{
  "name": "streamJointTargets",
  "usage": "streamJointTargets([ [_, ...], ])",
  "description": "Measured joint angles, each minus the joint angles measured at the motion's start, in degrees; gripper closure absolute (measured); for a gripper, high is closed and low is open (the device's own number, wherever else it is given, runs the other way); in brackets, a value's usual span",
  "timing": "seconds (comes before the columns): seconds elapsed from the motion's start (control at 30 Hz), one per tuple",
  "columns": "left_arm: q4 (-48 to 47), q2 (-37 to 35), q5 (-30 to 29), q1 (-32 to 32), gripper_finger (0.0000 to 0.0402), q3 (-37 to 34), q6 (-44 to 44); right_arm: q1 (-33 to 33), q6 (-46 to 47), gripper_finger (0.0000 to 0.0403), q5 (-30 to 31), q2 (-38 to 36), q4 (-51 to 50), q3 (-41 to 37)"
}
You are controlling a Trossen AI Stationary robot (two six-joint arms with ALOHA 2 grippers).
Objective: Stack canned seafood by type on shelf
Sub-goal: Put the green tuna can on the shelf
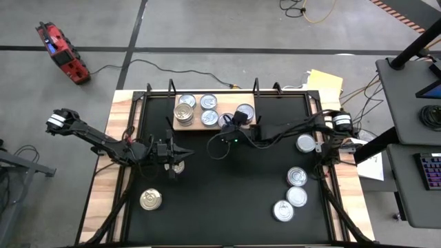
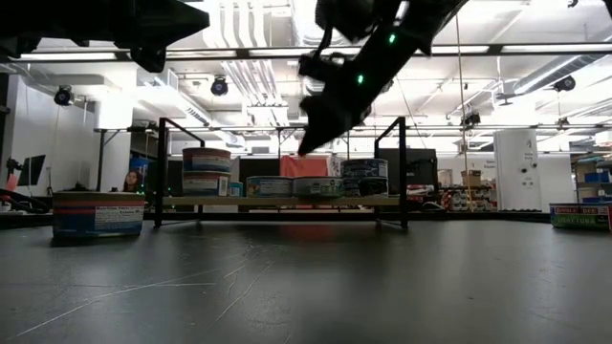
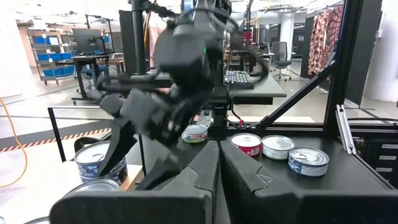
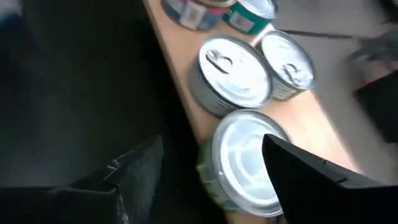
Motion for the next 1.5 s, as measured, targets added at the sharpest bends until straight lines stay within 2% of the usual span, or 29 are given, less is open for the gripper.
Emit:
streamJointTargets([
  [0.1,-0.02,0.00,0.00,0.00,0.0401,0.00,0.00,-1.64,5.54,0.0167,-9.88,-2.98,-2.24,0.02],
  [0.17,0.00,0.03,0.00,0.00,0.0401,0.00,0.00,-3.91,8.50,0.0201,-18.65,-4.54,-3.09,0.04],
  [0.23,-0.03,0.04,0.00,0.00,0.0401,0.00,0.00,-5.88,9.57,0.0246,-24.70,-5.03,-3.12,0.07],
  [0.37,-0.05,0.04,0.00,0.01,0.0401,0.00,0.01,-6.78,8.28,0.0352,-27.77,-3.71,-3.23,0.07],
  [0.43,-0.25,0.04,0.00,0.00,0.0401,0.00,0.02,-6.60,6.60,0.0381,-27.77,-2.46,-3.31,-0.07],
  [0.57,-0.42,0.07,0.00,0.00,0.0401,0.00,0.07,-6.49,7.00,0.0392,-26.55,-0.37,-3.28,-0.09],
  [0.77,-0.42,0.07,0.00,0.00,0.0401,0.00,0.46,-6.58,7.48,0.0394,-19.25,1.57,-3.13,-0.11],
  [1.5,-0.57,0.07,0.00,0.00,0.0401,0.00,0.46,-10.14,6.14,0.0394,-17.79,3.18,-1.47,-0.13],
])
